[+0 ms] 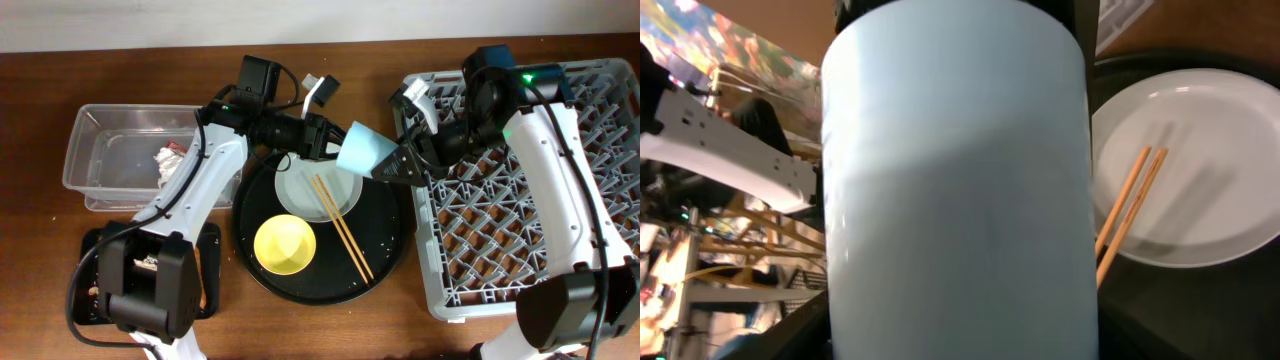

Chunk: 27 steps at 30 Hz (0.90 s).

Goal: Sort waste into correct bins and load items into the dishwasher rack
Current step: 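Lift the light-blue cup with the left gripper and hand it to the right gripper, then place the light-blue cup upside down in the dish rack with the right gripper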

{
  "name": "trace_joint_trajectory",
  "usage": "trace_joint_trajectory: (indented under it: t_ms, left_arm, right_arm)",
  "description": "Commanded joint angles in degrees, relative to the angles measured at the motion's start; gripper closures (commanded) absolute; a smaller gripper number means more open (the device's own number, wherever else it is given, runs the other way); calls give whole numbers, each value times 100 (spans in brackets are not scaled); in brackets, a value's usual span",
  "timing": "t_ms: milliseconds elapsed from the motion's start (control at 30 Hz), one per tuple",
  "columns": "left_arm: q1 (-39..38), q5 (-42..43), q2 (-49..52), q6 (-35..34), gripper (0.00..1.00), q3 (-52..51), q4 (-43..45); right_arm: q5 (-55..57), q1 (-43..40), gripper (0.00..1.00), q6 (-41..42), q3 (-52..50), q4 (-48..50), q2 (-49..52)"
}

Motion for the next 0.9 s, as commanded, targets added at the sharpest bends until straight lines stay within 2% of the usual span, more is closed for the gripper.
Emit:
trace_joint_trajectory:
  t_ms: [0, 100, 167, 333, 533, 600, 767, 867]
  left_arm:
    - [0, -7, -195, 98, 81, 118, -149]
    - [-2, -9, -195, 122, 81, 118, -260]
    - [0, -28, -195, 389, 80, 118, -387]
    - [0, -887, -195, 481, 80, 118, -780]
    - [-4, -1058, -195, 485, 79, 118, -898]
    - [-4, -1200, -195, 496, 75, 118, -898]
    - [0, -2299, -195, 496, 75, 118, -1150]
    - [-2, -3303, -195, 496, 75, 118, -1567]
  right_arm:
    - [-138, 52, 44, -61, -17, 76, -24]
    - [-125, 52, 45, -61, -17, 83, -24]
    - [-28, 52, 46, -63, -17, 105, -24]
    - [20, -289, 47, -7, -13, 144, -24]
    - [-144, -721, 47, 264, -13, 208, -24]
    - [-118, -765, 47, 264, -13, 210, -24]
    - [173, -1051, 47, 372, -13, 219, -24]
    - [601, -1425, 49, 1056, -13, 387, -24]
